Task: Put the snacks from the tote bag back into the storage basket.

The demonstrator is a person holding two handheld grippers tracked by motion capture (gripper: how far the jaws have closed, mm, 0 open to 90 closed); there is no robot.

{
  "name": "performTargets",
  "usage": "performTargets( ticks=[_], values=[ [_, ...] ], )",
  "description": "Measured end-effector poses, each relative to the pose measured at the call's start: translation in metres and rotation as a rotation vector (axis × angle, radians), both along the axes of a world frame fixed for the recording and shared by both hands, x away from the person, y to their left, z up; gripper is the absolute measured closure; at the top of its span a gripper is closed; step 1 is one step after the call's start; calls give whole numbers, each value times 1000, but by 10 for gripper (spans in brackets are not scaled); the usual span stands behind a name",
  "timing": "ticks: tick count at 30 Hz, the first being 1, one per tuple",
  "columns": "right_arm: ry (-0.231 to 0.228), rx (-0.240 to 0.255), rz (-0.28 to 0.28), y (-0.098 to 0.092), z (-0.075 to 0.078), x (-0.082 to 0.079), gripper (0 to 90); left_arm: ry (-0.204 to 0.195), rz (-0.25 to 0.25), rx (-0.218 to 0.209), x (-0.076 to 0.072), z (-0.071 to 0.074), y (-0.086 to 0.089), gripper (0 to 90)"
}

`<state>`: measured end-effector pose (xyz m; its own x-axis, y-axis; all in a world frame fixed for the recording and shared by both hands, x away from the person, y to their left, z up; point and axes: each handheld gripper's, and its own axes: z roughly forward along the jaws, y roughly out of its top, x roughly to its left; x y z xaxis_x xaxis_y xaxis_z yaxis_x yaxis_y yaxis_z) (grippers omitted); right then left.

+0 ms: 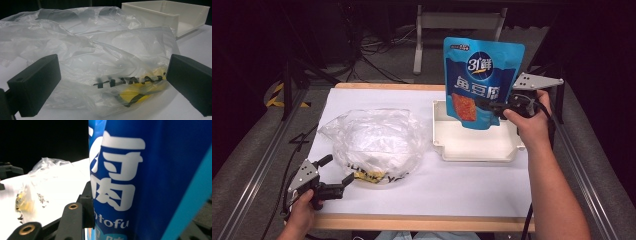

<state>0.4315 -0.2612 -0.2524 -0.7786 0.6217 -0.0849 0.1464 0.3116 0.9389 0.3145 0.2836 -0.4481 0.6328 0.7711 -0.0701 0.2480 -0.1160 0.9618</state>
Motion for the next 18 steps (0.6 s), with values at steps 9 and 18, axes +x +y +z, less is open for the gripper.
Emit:
performTargets(
  ticks=[9,18],
  values=[
    [39,-3,-24,-4,-29,12,570,-2,1,2,0,-1,0,2],
    [73,-34,-49,-3,-49,17,569,-2,1,1,0,-1,0,2]
  ],
)
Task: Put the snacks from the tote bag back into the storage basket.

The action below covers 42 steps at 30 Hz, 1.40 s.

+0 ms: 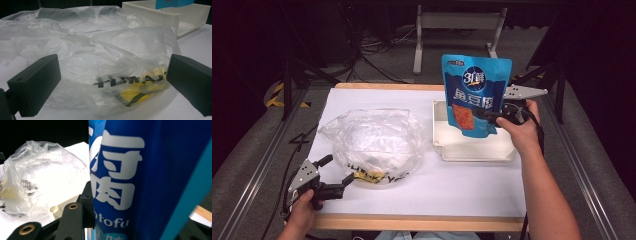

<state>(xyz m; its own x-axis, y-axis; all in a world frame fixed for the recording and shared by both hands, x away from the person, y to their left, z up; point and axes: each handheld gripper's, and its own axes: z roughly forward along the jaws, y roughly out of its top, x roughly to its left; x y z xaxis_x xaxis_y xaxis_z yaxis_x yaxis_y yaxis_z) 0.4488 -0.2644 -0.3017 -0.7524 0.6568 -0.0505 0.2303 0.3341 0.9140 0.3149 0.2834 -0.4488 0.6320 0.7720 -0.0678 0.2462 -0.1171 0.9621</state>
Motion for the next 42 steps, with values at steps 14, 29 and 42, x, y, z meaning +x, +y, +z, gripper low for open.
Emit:
performTargets(
  ticks=[14,29,42],
  values=[
    [36,-13,-29,-1,-30,7,568,4,-4,4,0,0,0,1],
    [68,-33,-16,-1,-48,10,561,3,-3,5,0,0,0,2],
    [126,-43,-13,-16,-52,15,529,3,0,10,0,0,0,1]
  ],
)
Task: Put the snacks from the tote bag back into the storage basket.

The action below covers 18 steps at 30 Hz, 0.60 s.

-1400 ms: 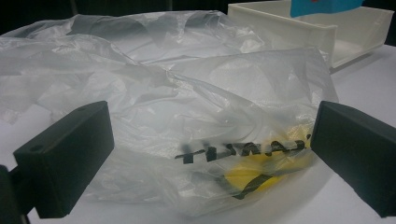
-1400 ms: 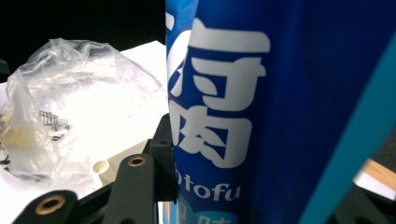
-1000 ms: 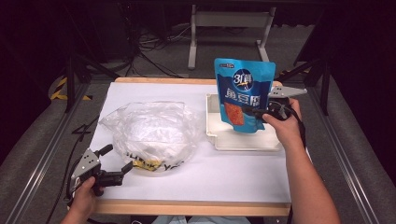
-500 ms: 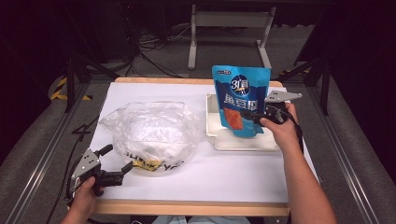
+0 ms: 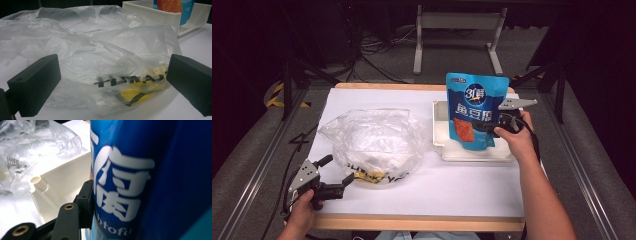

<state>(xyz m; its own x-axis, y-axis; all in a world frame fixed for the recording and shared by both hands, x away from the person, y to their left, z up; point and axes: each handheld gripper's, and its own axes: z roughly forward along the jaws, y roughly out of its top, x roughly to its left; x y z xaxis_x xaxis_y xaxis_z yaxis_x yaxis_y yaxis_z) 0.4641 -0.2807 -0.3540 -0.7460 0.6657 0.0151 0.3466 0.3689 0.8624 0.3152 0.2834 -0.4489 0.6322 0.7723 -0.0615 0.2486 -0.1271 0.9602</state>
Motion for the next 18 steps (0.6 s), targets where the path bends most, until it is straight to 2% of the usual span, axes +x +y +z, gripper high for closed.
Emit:
performTargets(
  ticks=[3,9,14,16,18],
  values=[
    [5,-30,11,-5,2,2,529,1,2,-2,0,0,0,2],
    [-2,-59,40,-14,1,7,512,1,2,0,0,0,0,2],
    [-30,-84,53,-20,-2,7,469,0,1,0,0,0,0,2],
    [-39,-75,54,-22,-2,6,449,0,0,0,0,0,0,1],
    [-58,-73,45,-24,-1,3,370,1,0,1,0,0,0,1]
  ],
)
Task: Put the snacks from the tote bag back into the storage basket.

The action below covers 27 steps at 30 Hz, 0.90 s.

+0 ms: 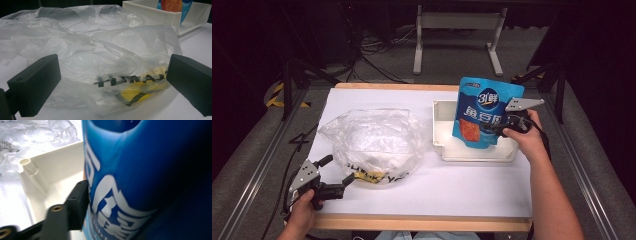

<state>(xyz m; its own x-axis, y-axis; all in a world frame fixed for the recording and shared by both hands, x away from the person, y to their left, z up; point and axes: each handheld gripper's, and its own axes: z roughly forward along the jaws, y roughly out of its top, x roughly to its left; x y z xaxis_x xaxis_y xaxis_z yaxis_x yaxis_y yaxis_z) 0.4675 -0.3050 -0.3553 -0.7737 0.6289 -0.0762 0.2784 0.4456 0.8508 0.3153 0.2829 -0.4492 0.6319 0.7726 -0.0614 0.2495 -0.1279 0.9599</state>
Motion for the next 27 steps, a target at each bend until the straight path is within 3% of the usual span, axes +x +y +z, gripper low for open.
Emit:
performTargets(
  ticks=[6,19,27],
  values=[
    [-5,14,-41,-6,-1,-5,228,2,4,2,0,0,0,1],
    [-8,15,-98,-11,0,-8,160,6,8,-7,1,-1,1,2],
    [-21,64,-133,-13,7,-22,96,11,4,1,1,0,0,2]
  ],
)
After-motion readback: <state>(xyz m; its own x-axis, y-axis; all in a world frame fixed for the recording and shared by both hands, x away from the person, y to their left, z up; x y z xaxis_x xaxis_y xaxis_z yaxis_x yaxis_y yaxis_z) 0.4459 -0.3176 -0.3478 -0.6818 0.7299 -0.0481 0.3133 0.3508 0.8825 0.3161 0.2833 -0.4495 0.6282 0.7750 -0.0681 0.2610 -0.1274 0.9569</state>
